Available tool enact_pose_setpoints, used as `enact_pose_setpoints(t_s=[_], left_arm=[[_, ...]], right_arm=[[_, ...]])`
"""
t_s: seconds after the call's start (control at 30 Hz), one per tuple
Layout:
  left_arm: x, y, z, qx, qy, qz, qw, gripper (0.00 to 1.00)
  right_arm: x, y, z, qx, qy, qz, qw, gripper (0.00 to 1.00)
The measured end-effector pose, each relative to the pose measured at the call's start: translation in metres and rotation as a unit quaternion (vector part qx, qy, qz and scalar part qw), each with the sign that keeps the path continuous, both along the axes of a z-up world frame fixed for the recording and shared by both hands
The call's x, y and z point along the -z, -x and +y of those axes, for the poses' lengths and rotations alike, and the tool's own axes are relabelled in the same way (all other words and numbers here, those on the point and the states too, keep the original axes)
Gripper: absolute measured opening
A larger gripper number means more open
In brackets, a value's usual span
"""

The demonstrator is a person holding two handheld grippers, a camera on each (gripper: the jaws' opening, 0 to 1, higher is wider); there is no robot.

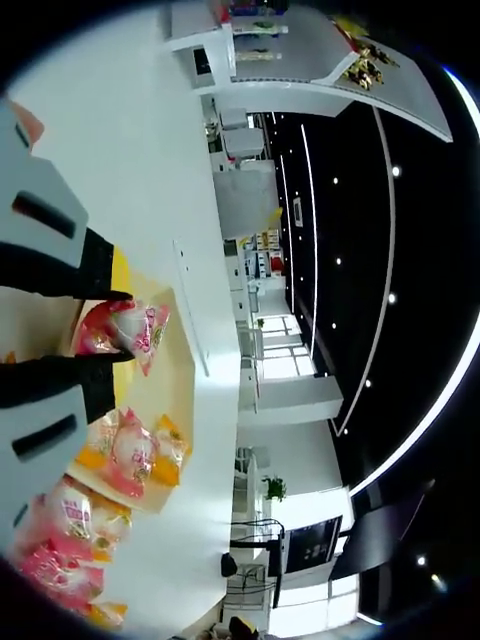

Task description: Pick up the marshmallows scattered on the table and place them into the bowl on the table

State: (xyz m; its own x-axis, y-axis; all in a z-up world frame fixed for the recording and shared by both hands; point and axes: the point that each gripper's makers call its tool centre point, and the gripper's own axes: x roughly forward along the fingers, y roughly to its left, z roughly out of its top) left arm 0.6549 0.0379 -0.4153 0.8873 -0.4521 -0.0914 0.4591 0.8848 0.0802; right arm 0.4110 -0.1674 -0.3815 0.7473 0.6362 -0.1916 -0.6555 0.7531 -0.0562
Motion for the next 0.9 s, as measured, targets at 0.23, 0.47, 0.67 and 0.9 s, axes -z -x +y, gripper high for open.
enact_pose_setpoints(t_s=[0.23, 0.47, 0.67, 0.9], left_arm=[[0.0, -0.003, 0.0019, -0.004, 0.004, -0.001, 1.0, 0.22], [0.0003, 0.0003, 0.0007, -0.004, 0.012, 0.001, 0.9999, 0.25], [0.0003, 0.0031, -0.001, -0.003, 0.015, 0.0, 0.9999, 0.27], [0.0012, 0.0026, 0.0003, 0.001, 0.023, 0.004, 0.9997, 0.32]], right_arm=[[0.0006, 0.0012, 0.0006, -0.001, 0.001, 0.0, 1.0, 0.75], [0.0013, 0.0018, -0.0006, 0.0, 0.0, 0.0, 1.0, 0.75], [0.0011, 0.0022, 0.0015, -0.002, -0.001, 0.0, 1.0, 0.75], [0.003, 0.0023, 0.0024, -0.002, 0.001, 0.002, 1.0, 0.74]])
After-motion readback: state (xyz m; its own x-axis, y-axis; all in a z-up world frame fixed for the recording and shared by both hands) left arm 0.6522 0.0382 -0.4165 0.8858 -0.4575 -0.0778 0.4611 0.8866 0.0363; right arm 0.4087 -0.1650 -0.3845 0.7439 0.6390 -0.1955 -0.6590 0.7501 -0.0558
